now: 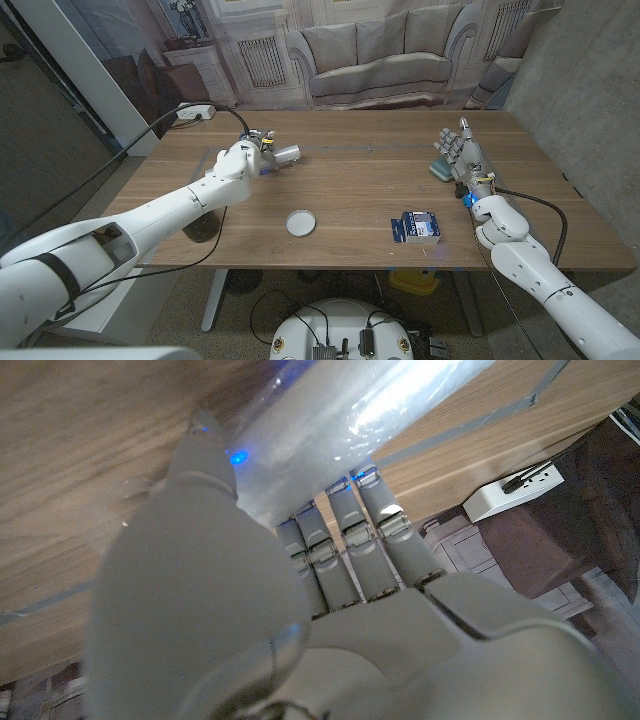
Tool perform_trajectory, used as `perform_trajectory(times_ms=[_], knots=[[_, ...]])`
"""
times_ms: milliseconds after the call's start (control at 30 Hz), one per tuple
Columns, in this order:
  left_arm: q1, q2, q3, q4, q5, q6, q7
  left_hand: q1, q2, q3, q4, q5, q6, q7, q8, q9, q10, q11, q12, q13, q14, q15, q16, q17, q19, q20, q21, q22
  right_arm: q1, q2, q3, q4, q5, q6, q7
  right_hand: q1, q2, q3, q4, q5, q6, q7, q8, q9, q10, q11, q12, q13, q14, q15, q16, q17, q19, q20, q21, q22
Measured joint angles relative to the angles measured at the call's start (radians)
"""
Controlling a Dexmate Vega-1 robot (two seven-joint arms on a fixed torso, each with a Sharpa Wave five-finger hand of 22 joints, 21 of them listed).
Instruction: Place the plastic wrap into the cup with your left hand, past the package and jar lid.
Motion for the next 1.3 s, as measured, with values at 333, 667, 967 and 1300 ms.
perform_trajectory(times_ms=[333,667,967,1300], knots=[[-0.001,0.015,-0.01,-0.05,0.02,0.019,-0.015,-0.001,0.001,0.0,0.0,-0.002,0.004,0.004,0.0,0.0,0.009,0.002,-0.003,0.004,0.01,-0.001,-0.001,0.0,0.011,0.0,0.0,0.0,-0.008,-0.001,0.007,0.002,-0.002,0.022,0.005,0.0,0.0,0.0,0.0,0.0,0.0,0.0,0.0,0.0,0.0,0.0,0.0,0.0,0.0,0.0,0.0,0.003,0.0,0.0,-0.005,0.0],[0.015,0.035,-0.041,-0.11,0.025,0.04,-0.022,-0.001,0.001,0.0,0.0,-0.002,0.004,0.004,0.0,0.0,0.014,0.007,-0.004,0.017,0.023,0.002,0.002,0.0,0.02,-0.009,0.007,0.0,-0.029,-0.006,0.021,-0.014,-0.007,0.038,0.0,0.0,0.0,-0.004,-0.004,0.0,0.0,0.0,0.0,0.0,0.0,0.0,0.0,0.0,0.0,0.0,0.0,0.003,0.004,0.004,-0.007,0.0],[0.035,0.058,-0.067,-0.163,0.024,0.051,-0.024,-0.001,0.001,0.0,0.0,-0.002,0.011,0.011,-0.006,0.0,0.018,0.011,-0.001,0.026,0.03,-0.002,0.002,0.0,0.027,-0.009,0.007,0.0,-0.044,-0.01,0.03,-0.036,-0.016,0.045,-0.013,0.0,0.0,-0.004,-0.004,0.0,0.0,0.0,0.0,0.0,0.0,0.0,0.0,0.0,0.0,0.0,0.0,0.003,0.004,0.004,-0.013,0.0],[0.052,0.082,-0.087,-0.221,0.023,0.083,-0.036,-0.001,0.001,0.0,0.001,-0.002,0.018,0.018,-0.01,0.0,0.025,0.018,0.0,0.036,0.043,0.002,0.001,0.0,0.036,-0.011,0.007,0.0,-0.062,-0.012,0.037,-0.06,-0.025,0.051,-0.024,0.0,0.0,-0.004,-0.004,0.0,0.0,0.0,0.0,0.0,0.0,0.0,0.0,0.0,0.0,0.0,0.0,0.003,0.004,0.004,-0.015,0.0]])
